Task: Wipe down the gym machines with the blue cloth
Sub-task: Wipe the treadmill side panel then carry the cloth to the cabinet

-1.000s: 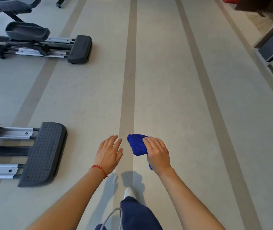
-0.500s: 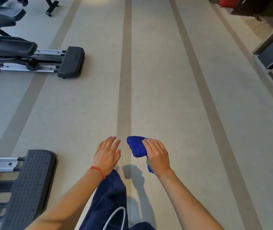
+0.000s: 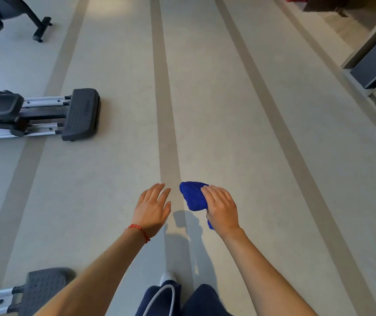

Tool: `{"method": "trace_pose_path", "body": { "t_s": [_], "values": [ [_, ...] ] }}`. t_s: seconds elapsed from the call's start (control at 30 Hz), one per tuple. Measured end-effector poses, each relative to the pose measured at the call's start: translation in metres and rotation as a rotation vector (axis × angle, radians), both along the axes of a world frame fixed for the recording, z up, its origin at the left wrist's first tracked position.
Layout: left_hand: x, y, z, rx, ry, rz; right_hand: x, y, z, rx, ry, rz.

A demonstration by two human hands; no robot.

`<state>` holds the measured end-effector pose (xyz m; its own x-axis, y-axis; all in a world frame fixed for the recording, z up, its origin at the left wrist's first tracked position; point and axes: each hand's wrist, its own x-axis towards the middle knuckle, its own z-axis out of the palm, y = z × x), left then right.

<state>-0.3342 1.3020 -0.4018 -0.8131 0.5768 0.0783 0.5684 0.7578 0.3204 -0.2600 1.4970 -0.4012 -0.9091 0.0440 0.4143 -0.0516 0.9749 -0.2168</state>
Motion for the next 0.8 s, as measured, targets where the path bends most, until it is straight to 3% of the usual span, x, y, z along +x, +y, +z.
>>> {"method": "trace_pose_path", "body": {
  "t_s": [0.37, 0.8],
  "values": [
    [-0.109, 0.069, -0.010, -0.027, 0.007, -0.064, -0.108, 0.072, -0.005, -0.005, 0.017, -0.043],
    [-0.259, 0.216, 0.006, 0.020, 0.047, -0.133, -0.243, 0.211, 0.002, -0.027, 0.065, -0.117]
  ]
}}
